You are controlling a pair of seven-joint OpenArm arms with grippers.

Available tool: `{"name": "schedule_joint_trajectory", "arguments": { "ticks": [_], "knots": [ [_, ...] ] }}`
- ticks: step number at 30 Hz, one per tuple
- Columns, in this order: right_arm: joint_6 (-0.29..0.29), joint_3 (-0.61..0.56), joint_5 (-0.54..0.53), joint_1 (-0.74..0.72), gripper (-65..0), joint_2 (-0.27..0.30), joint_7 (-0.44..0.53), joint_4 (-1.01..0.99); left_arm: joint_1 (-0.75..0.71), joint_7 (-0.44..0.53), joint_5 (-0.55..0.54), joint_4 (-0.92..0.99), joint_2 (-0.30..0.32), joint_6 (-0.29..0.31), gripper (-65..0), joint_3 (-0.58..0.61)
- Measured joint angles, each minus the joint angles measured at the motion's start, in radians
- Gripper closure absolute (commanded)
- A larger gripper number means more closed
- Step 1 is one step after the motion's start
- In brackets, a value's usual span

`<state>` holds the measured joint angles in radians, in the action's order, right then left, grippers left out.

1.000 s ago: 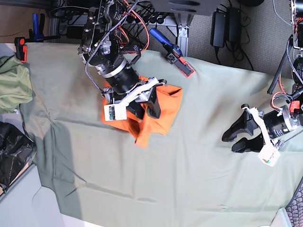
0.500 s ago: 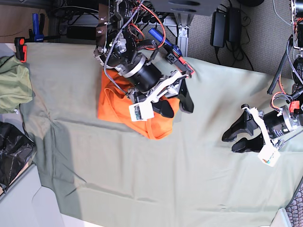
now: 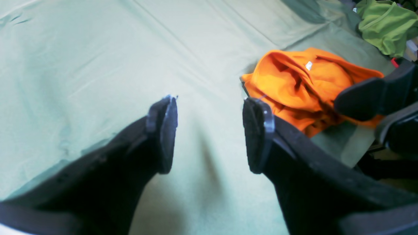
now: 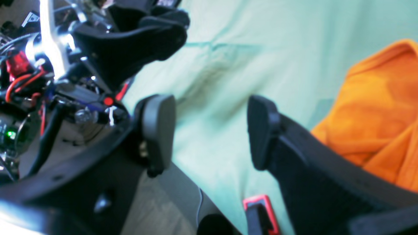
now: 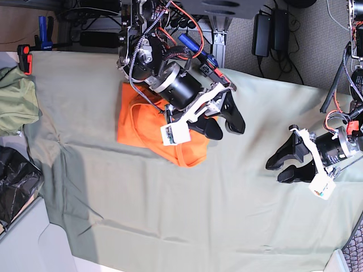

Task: Fold the T-shirt properly
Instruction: 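Press and tuck the folded shirt bundle with the right gripper, then grasp the bundle's edges with both grippers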

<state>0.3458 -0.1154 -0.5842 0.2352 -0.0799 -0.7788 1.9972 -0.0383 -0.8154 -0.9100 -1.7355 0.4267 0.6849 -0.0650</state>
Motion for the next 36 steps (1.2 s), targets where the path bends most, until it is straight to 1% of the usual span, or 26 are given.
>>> {"name": "schedule_joint_trajectory", "arguments": {
  "ticks": [1, 2, 3, 4, 5, 6, 7, 8, 10, 13, 16, 19, 21, 23, 27, 29, 30, 33, 36],
  "knots": [
    [0.0, -0.002, 0.001, 0.0, -34.2, 0.0, 0.0, 0.0, 0.0, 0.0, 0.0, 0.0, 0.0, 0.0, -35.3, 0.0],
    [0.0, -0.002, 0.001, -0.002, -31.1, 0.0, 0.0, 0.0, 0.0, 0.0, 0.004, 0.0, 0.0, 0.0, -34.9, 0.0],
    [0.0, -0.002, 0.018, -0.003, -24.9, 0.0, 0.01, 0.0, 0.0, 0.0, 0.007, 0.0, 0.0, 0.0, -32.3, 0.0],
    [0.0, -0.002, 0.051, -0.011, -16.2, 0.0, 0.029, 0.0, 0.0, 0.0, 0.008, 0.0, 0.0, 0.0, -26.5, 0.0],
    [0.0, 0.004, 0.087, -0.022, -6.3, 0.0, 0.049, 0.0, 0.0, 0.0, 0.008, 0.0, 0.002, 0.0, -18.6, 0.0],
    [0.0, 0.016, 0.113, -0.036, 0.0, -0.001, 0.067, 0.0, 0.0, 0.001, 0.008, 0.0, 0.009, 0.0, -11.1, 0.009],
    [0.0, 0.034, 0.151, -0.055, 0.0, 0.0, 0.082, 0.0, 0.0, 0.001, 0.008, -0.001, 0.019, 0.0, -4.6, 0.021],
    [0.0, 0.06, 0.195, -0.075, 0.0, -0.001, 0.086, 0.0, 0.0, 0.002, 0.009, -0.002, 0.026, 0.0, 0.0, 0.038],
    [0.0, 0.127, 0.259, -0.118, 0.0, 0.002, 0.089, 0.0, 0.0, 0.004, 0.03, -0.02, 0.042, 0.0, 0.0, 0.1],
    [0.0, 0.237, 0.304, -0.19, 0.0, 0.035, 0.1, -0.001, 0.001, 0.023, 0.117, -0.092, 0.049, 0.0, 0.0, 0.238],
    [0.0, 0.349, 0.319, -0.263, 0.0, 0.095, 0.129, -0.045, 0.004, 0.035, 0.224, -0.175, 0.05, 0.003, 0.0, 0.398],
    [0.0, 0.419, 0.315, -0.313, 0.0, 0.164, 0.133, -0.172, 0.005, 0.04, 0.301, -0.224, 0.05, 0.006, 0.0, 0.556],
    [0.0, 0.426, 0.306, -0.347, 0.0, 0.21, 0.127, -0.287, 0.009, 0.039, 0.351, -0.226, 0.047, 0.006, 0.0, 0.647],
    [0.0, 0.424, 0.282, -0.385, 0.0, 0.252, 0.126, -0.396, 0.01, 0.039, 0.408, -0.226, 0.031, 0.008, 0.0, 0.721],
    [0.0, 0.408, 0.245, -0.454, 0.0, 0.314, 0.137, -0.552, 0.008, 0.062, 0.518, -0.225, -0.036, 0.008, 0.0, 0.839],
    [0.0, 0.395, 0.245, -0.475, 0.0, 0.326, 0.137, -0.588, 0.008, 0.064, 0.563, -0.226, -0.074, 0.003, 0.0, 0.868],
    [0.0, 0.391, 0.247, -0.481, 0.0, 0.327, 0.137, -0.599, 0.008, 0.065, 0.567, -0.226, -0.089, -0.006, 0.0, 0.872],
    [0.0, 0.375, 0.247, -0.484, 0.0, 0.323, 0.139, -0.623, 0.011, 0.066, 0.584, -0.226, -0.133, -0.019, 0.0, 0.872],
    [0.0, 0.354, 0.245, -0.482, 0.0, 0.315, 0.139, -0.647, 0.014, 0.077, 0.615, -0.226, -0.169, -0.019, 0.0, 0.871]
  ]
}}
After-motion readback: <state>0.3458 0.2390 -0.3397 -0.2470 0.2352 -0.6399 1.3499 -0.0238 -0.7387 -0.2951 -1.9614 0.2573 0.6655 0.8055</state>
